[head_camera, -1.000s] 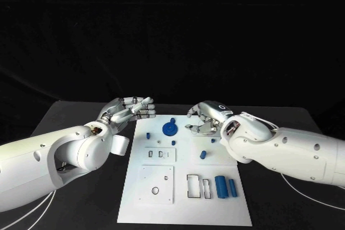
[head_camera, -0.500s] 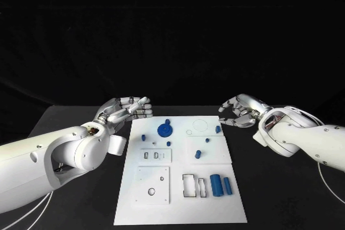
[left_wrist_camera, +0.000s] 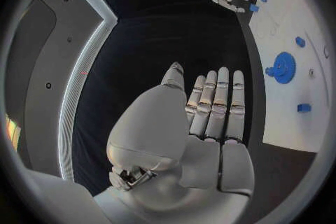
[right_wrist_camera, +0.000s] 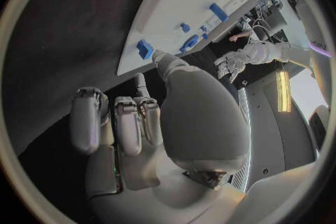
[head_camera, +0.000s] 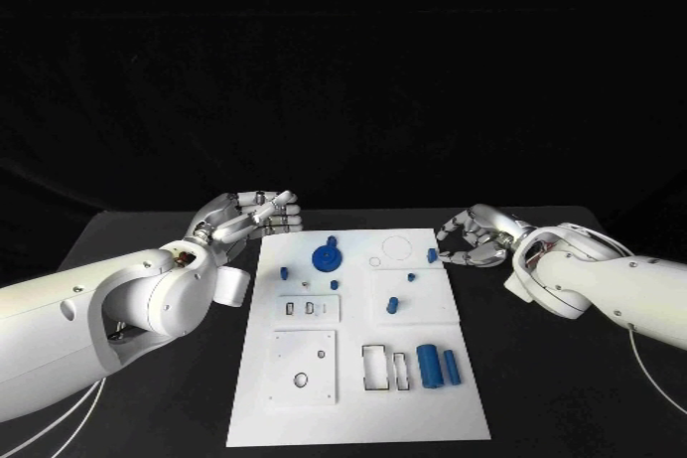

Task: Assemble the parts on the task board

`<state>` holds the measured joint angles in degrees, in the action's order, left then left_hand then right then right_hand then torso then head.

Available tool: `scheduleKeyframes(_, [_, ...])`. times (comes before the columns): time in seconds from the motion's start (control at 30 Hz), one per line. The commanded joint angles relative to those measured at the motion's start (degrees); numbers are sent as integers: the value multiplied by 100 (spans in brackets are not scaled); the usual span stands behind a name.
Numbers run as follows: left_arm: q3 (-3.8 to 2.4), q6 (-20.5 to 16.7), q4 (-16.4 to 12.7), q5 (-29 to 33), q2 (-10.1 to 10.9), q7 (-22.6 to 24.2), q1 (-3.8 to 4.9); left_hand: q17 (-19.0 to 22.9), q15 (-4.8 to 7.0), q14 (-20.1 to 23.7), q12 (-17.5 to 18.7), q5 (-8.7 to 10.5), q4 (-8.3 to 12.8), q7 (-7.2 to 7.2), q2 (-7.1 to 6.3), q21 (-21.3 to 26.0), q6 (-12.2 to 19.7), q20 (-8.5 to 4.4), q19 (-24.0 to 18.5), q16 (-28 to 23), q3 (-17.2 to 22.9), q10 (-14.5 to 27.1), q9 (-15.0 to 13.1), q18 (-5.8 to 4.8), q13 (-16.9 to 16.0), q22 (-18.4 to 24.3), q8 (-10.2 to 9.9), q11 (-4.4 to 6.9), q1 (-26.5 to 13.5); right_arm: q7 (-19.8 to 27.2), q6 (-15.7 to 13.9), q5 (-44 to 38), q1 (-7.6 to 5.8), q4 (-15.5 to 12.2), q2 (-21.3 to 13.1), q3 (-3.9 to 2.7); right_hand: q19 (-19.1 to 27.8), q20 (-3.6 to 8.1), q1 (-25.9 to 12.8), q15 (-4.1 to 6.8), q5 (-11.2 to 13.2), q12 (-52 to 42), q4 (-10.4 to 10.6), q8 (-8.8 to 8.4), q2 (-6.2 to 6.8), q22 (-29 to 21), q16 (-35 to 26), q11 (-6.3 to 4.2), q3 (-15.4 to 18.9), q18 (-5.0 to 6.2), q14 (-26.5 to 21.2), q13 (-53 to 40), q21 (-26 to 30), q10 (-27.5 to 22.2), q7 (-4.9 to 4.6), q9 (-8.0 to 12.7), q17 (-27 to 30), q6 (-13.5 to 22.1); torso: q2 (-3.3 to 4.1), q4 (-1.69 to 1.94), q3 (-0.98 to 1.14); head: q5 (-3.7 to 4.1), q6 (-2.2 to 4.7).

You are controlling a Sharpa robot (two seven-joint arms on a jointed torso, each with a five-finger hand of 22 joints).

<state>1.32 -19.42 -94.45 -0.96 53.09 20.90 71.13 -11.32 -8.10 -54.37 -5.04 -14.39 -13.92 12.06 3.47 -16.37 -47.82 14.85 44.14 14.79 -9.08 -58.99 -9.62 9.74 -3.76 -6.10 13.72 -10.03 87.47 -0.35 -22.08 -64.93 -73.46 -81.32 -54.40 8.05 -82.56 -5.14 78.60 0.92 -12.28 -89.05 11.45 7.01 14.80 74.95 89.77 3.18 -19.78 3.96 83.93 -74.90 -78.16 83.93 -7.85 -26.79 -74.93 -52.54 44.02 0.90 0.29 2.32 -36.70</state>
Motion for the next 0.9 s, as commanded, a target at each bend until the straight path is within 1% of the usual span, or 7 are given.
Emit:
scheduleKeyframes(0.03, [-3,124,0,11,-17,50,3,-9,-35,15,35,37,8,33,23,28,-13,-3,49,-24,-30,9,7,70,-6,5,-26,-36,-33,41,146,-45,36,71,77,1,39,2,70,-1,-9,18,-40,-29,-22,266,23,-7,6,-33,607,-1395,28,519,-2,12,-1507,48,8,0,-7,-8,-12])
scheduleKeyframes(0.23, [-3,129,3,11,-20,49,3,-9,-35,15,35,37,8,33,23,28,-13,-3,49,-24,-30,9,7,70,-6,5,-26,-36,-33,10,143,-76,83,218,201,1,42,-2,85,-6,-22,15,-50,-36,-29,260,23,1,8,-31,607,-1398,34,521,-11,21,-1507,62,7,6,-15,-5,-31])
scheduleKeyframes(0.47, [-3,128,1,11,-7,46,3,-9,-35,15,35,37,8,33,23,28,-13,-3,49,-24,-30,9,7,70,-6,5,-26,-36,-33,-1,143,-85,130,313,294,1,35,-13,138,-20,-66,10,-83,-40,-64,271,23,15,-12,-34,607,-1403,29,524,-25,43,-1507,72,-2,-10,-14,-18,-65])
scheduleKeyframes(0.57, [-3,128,0,11,1,42,3,-9,-35,15,35,37,8,33,23,28,-13,-3,49,-24,-30,9,7,70,-6,5,-26,-36,-33,0,121,-86,153,349,341,0,33,-20,179,-26,-88,3,-108,-28,-103,274,23,19,-51,-34,607,-1410,30,530,-30,56,-1507,49,-3,-12,-11,-30,-75])
scheduleKeyframes(0.73, [-3,127,0,11,1,35,3,-14,-35,13,42,36,9,32,27,35,-15,-2,52,-32,-39,4,7,71,-7,13,-27,-36,-22,0,114,-87,164,374,376,0,26,-24,287,-25,-124,-9,-200,15,-168,287,23,15,-204,-34,607,-1422,27,539,-24,83,-1507,-44,-3,1,-14,-20,-79])
scheduleKeyframes(0.77, [-3,126,1,11,0,34,3,-14,-35,13,42,36,9,32,27,35,-15,-2,52,-32,-39,4,7,71,-7,13,-27,-36,-22,0,116,-85,165,376,381,0,25,-23,310,-23,-127,-11,-225,24,-178,290,23,12,-251,-35,607,-1424,26,541,-21,90,-1507,-67,-4,1,-16,-23,-84])
scheduleKeyframes(0.9, [-3,120,2,11,2,29,3,-14,-35,13,42,36,9,32,27,35,-15,-2,52,-32,-39,4,7,71,-7,13,-27,-36,-22,-1,128,-111,168,366,404,0,14,-17,351,-15,-71,-30,-309,54,-186,311,23,3,-418,-39,607,-1444,14,556,-11,117,-1507,-146,-5,-7,-13,-36,-82])
